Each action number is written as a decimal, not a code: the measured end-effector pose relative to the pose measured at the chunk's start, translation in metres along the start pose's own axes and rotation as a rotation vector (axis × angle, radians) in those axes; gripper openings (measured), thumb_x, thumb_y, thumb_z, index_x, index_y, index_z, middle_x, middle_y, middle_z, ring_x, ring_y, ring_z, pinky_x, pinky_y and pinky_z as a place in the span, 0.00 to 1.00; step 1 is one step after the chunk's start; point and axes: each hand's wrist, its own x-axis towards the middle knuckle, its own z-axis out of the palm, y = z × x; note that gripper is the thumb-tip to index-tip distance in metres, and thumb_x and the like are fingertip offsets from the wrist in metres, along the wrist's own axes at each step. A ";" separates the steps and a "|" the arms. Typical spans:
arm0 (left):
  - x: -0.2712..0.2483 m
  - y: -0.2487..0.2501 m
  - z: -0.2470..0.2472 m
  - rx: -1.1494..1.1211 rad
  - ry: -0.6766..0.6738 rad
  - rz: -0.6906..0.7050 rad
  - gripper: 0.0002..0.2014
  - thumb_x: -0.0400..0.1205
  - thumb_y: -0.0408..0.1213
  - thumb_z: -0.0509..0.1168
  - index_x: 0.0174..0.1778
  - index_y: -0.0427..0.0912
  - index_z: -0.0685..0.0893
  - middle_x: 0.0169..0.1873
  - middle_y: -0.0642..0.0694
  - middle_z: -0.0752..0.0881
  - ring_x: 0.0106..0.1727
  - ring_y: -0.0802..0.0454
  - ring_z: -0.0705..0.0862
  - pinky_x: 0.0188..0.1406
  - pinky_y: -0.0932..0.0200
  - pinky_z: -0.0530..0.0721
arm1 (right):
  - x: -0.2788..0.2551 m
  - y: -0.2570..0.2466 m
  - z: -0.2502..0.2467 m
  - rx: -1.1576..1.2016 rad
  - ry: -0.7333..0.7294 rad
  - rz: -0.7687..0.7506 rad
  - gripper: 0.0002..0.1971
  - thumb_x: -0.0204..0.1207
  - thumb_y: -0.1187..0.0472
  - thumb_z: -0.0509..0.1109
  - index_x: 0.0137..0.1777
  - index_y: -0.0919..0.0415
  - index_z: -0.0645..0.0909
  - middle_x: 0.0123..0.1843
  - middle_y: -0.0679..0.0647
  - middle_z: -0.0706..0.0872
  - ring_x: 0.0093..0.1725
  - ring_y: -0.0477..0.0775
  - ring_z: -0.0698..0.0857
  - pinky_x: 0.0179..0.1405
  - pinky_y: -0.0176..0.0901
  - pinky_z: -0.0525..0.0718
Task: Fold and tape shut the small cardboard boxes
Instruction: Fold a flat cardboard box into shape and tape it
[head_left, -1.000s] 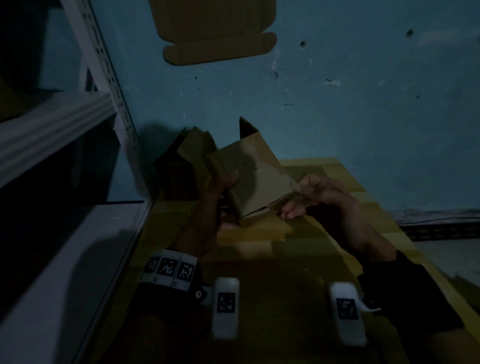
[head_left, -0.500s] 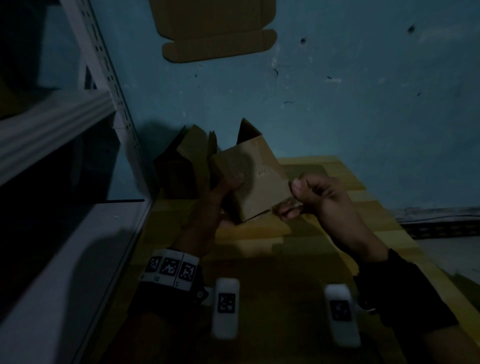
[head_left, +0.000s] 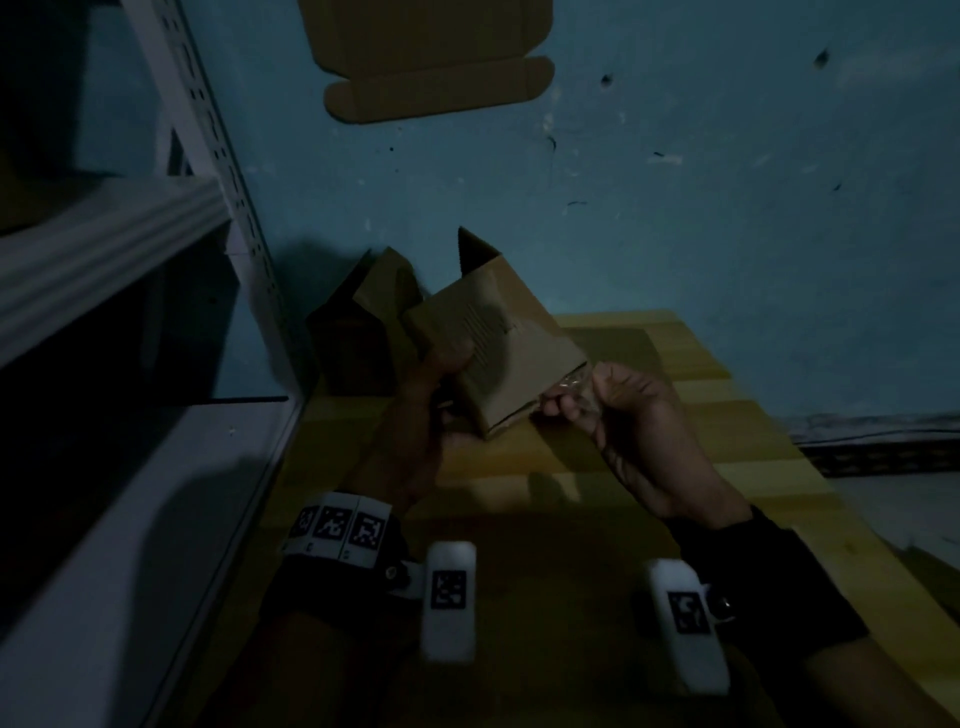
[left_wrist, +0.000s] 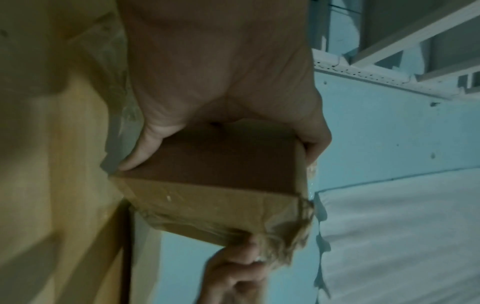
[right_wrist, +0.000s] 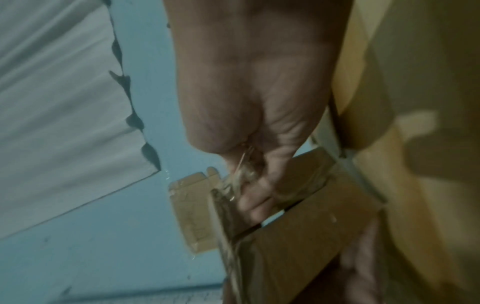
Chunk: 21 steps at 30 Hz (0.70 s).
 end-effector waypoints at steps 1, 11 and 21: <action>0.000 0.000 0.000 -0.023 -0.006 -0.020 0.53 0.54 0.60 0.84 0.75 0.41 0.78 0.59 0.37 0.84 0.43 0.45 0.86 0.23 0.59 0.86 | 0.001 -0.001 0.002 0.041 0.015 0.016 0.16 0.90 0.68 0.54 0.54 0.80 0.79 0.44 0.68 0.90 0.44 0.59 0.91 0.46 0.39 0.91; 0.002 -0.002 -0.008 -0.028 -0.033 -0.097 0.33 0.71 0.47 0.75 0.72 0.40 0.79 0.59 0.37 0.87 0.54 0.41 0.88 0.48 0.44 0.89 | 0.002 -0.014 0.008 -0.190 0.065 0.062 0.26 0.87 0.44 0.61 0.59 0.71 0.82 0.49 0.66 0.92 0.47 0.62 0.91 0.54 0.55 0.92; 0.007 -0.004 0.007 0.052 -0.012 -0.086 0.33 0.71 0.61 0.72 0.70 0.49 0.83 0.61 0.46 0.90 0.62 0.45 0.88 0.54 0.49 0.88 | 0.002 -0.001 -0.001 -1.057 -0.141 -0.413 0.17 0.84 0.56 0.73 0.34 0.59 0.79 0.32 0.53 0.86 0.33 0.52 0.86 0.34 0.49 0.83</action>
